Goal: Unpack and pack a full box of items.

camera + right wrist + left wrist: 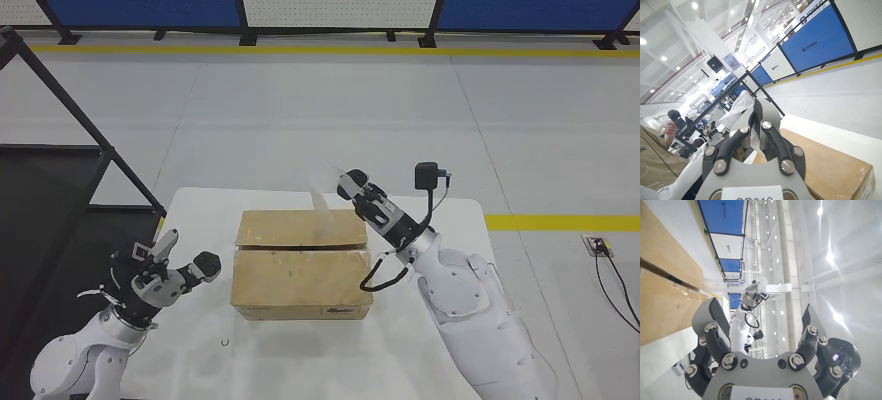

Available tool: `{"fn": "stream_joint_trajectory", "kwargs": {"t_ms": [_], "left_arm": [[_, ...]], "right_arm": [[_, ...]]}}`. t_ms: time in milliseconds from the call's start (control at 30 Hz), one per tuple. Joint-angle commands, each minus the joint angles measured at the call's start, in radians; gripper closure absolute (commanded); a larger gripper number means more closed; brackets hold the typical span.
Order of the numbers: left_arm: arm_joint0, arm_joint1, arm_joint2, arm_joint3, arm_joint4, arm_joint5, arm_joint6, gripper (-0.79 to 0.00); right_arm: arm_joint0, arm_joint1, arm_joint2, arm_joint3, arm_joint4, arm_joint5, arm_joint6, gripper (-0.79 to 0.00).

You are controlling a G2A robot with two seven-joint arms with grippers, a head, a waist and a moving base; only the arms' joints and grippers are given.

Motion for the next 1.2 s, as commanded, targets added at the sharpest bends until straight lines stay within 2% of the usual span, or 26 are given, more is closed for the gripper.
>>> {"fn": "stream_joint_trajectory", "kwargs": {"t_ms": [0, 200, 500, 733, 967, 1167], "left_arm": [[0.014, 0.004, 0.007, -0.036, 0.122, 0.014, 0.06, -0.785], [0.056, 0.015, 0.058, -0.162, 0.462, 0.097, 0.191, -0.785], [0.064, 0.015, 0.068, -0.175, 0.481, 0.083, 0.199, -0.785], [0.017, 0.01, 0.108, -0.151, 0.314, 0.08, 0.157, -0.785], [-0.106, -0.001, 0.203, -0.001, 0.081, 0.145, 0.069, -0.785], [-0.179, -0.013, 0.278, 0.088, 0.003, 0.138, 0.098, -0.785]], "right_arm": [[0.006, -0.002, -0.008, -0.013, -0.005, 0.0, -0.001, 0.0], [0.018, -0.004, -0.023, -0.028, 0.006, 0.012, 0.024, 0.0], [0.002, -0.005, -0.029, -0.048, 0.004, 0.012, 0.017, 0.0], [-0.01, -0.007, -0.031, -0.079, 0.014, 0.004, -0.003, 0.0], [-0.012, -0.01, -0.044, -0.104, 0.007, 0.01, -0.004, 0.0], [-0.011, -0.013, -0.058, -0.116, -0.001, 0.011, 0.003, 0.0]]}}
